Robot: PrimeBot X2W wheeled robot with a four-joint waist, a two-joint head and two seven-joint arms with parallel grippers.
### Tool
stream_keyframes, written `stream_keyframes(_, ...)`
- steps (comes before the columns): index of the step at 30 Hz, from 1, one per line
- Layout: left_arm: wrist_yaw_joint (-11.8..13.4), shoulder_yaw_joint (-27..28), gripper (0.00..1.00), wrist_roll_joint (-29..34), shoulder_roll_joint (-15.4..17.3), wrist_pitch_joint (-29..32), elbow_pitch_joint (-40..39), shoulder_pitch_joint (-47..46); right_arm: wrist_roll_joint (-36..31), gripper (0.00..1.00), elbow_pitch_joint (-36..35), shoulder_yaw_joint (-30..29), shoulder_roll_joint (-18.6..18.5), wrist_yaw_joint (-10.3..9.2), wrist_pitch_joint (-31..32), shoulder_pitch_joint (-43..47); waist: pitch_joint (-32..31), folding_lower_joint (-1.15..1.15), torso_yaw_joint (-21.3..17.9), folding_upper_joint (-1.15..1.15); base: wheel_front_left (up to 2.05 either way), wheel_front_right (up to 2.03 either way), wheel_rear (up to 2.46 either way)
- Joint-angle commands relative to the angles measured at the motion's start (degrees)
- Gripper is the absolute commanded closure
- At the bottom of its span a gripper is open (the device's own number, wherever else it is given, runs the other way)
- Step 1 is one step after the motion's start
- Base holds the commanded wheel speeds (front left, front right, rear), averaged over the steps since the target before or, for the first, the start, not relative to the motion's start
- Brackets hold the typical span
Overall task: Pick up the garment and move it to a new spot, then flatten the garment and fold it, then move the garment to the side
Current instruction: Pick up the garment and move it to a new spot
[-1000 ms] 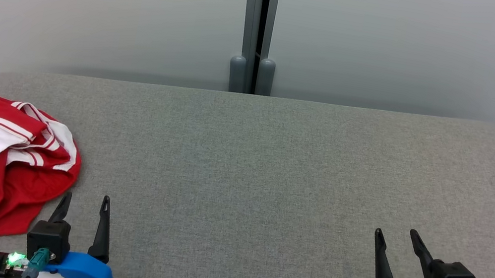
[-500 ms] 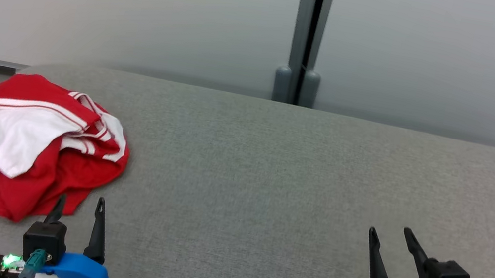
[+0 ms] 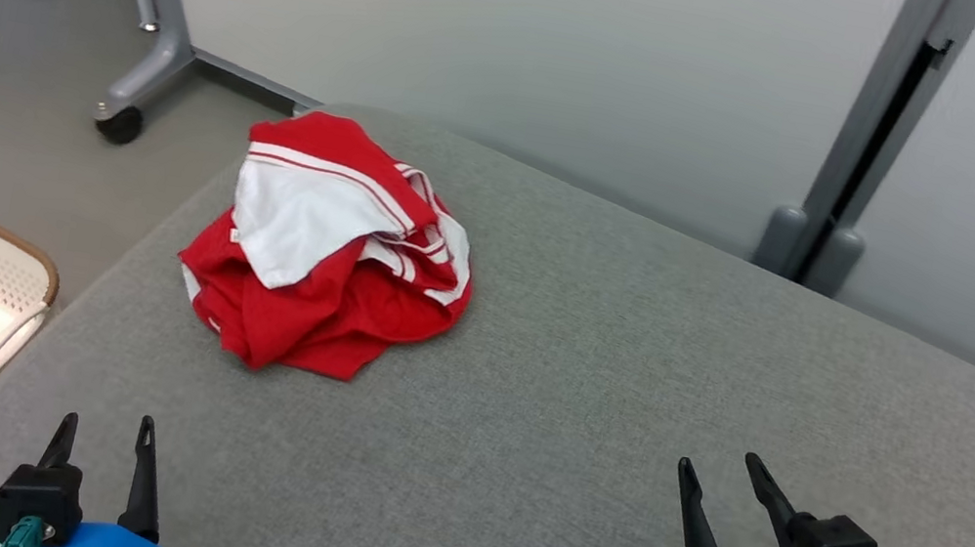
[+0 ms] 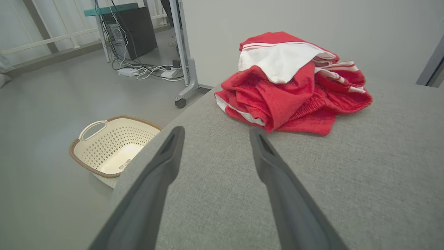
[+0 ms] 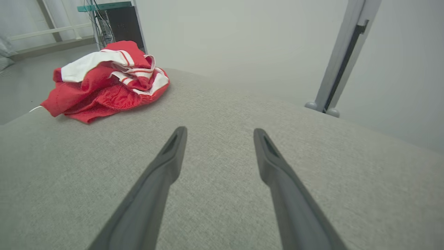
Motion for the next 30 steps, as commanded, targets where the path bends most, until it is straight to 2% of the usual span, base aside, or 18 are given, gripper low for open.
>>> stream_keyframes(1, 0.20, 0.32, 0.00, -0.08, 0.13, -0.16, 0.00, 0.39, 0.24, 0.00, 0.10, 0.30, -0.28, -0.02, -0.20, 0.25, 1.30, 0.01, 2.05, 0.00, 0.00, 0.00, 0.00)
stream_keyframes(6, 0.22, 1.46, 0.00, -0.18, 0.19, -0.16, 0.13, 1.39, 0.57, 0.00, 0.53, 1.88, -0.29, -0.02, -0.20, 0.32, 1.26, 0.01, 5.06, 0.00, 0.00, 0.00, 0.00)
stream_keyframes(16, -0.56, 2.76, 0.00, -0.33, -0.36, -0.16, 0.11, 1.76, 0.64, 0.00, 0.87, 3.15, -0.26, -0.02, -0.20, -0.03, 1.39, 0.01, 5.11, 0.00, 0.00, 0.00, 0.00)
stream_keyframes(24, -2.43, 3.84, 0.00, -1.43, -0.76, -0.16, 1.66, -1.41, -0.82, 0.00, 0.29, 3.50, -0.26, -0.02, -0.20, -1.11, 3.69, 0.01, 1.95, 0.00, 0.00, 0.00, 0.00)
stream_keyframes(30, -3.88, 4.70, 0.00, -1.80, -0.28, -0.16, 4.07, -7.22, -3.24, 0.00, -0.01, 3.66, -0.32, -0.02, -0.20, -2.14, 7.16, 0.01, -0.35, 0.00, 0.00, 0.00, 0.00)
